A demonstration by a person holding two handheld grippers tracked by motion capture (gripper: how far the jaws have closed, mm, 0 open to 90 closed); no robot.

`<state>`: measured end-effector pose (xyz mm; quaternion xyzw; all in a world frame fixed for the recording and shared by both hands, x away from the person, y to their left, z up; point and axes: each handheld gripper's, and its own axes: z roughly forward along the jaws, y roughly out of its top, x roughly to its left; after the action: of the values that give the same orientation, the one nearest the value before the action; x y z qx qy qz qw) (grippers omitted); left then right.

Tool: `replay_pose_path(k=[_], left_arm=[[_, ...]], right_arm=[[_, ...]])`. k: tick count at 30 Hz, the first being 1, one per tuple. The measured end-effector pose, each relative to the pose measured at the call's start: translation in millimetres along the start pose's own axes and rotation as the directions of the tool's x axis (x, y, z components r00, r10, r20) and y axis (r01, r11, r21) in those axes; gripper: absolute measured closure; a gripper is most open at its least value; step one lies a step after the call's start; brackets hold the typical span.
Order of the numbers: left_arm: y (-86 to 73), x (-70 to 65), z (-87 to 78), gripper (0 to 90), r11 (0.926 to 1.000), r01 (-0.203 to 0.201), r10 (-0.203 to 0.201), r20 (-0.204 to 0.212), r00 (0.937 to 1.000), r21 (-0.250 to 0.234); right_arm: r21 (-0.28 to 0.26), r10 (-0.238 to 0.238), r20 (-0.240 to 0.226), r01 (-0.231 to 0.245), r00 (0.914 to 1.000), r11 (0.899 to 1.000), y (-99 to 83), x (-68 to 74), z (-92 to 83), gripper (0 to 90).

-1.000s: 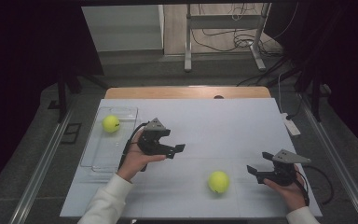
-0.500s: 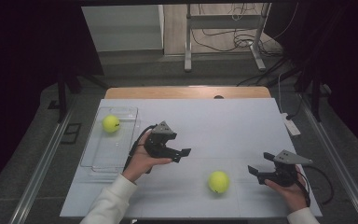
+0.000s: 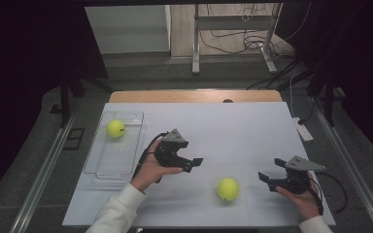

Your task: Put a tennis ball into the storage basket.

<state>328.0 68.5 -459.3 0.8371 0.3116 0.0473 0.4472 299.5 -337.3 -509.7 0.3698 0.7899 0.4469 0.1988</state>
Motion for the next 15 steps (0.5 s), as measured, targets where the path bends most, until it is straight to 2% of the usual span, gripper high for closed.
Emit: replay_pose_path(k=[15], left_arm=[[1.0, -9.9, 10.5, 13.9, 0.9995, -0.025, 0.024, 0.023, 0.9994, 0.019]], right_arm=[[0.002, 0.001, -0.002, -0.001, 1.0000, 1.000, -0.3, 0.1, 0.5, 12.6]])
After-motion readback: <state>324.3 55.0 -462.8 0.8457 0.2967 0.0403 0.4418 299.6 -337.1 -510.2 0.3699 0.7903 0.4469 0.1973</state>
